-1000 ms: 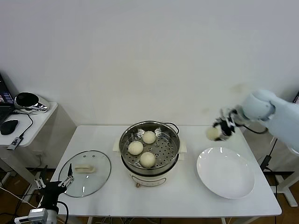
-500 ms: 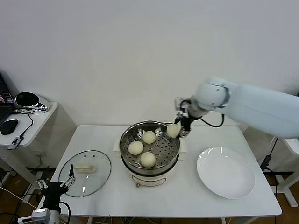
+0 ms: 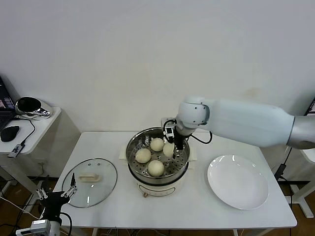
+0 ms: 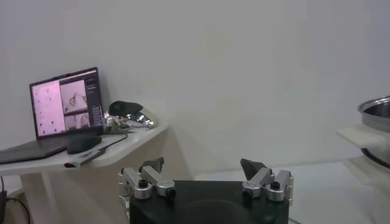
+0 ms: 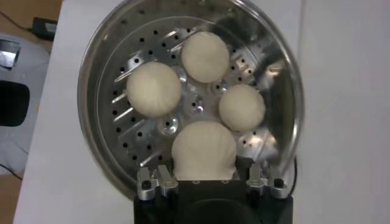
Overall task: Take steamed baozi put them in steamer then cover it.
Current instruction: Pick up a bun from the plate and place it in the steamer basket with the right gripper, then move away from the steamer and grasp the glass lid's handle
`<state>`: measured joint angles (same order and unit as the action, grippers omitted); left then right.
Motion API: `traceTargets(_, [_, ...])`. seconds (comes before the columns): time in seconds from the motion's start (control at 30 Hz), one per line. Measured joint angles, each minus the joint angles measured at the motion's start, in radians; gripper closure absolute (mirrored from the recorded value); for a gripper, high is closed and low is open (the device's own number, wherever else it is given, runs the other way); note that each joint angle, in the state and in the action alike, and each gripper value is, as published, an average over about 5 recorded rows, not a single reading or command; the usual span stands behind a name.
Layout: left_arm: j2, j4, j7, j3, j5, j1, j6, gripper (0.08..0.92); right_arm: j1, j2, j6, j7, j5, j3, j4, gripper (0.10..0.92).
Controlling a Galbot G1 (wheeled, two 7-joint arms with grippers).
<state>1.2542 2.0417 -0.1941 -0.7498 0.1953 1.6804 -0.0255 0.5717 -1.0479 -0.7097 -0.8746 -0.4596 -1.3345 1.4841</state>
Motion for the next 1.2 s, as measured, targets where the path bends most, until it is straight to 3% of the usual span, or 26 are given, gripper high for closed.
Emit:
traceTargets(0.47, [0.003,-0.003,0.000,-0.001,-0.002,-0.005,-0.002,0.177,-0.063,-0.020,-0.012,0.005,0.045,0.002,-0.040,0.388])
traceTargets(0.83, [0.001,-0.002,-0.001,-0.004,0.000,-0.007,0.001,0.177,-0.060,0.008,-0.014,0.007,0.046,0.053,-0.013,0.206])
traceTargets(1.2, [-0.005,-0.004,0.001,-0.002,0.005,-0.008,0.000,0.177,-0.068,0.189,0.036,0.116,0.005,0.173,0.129,0.203])
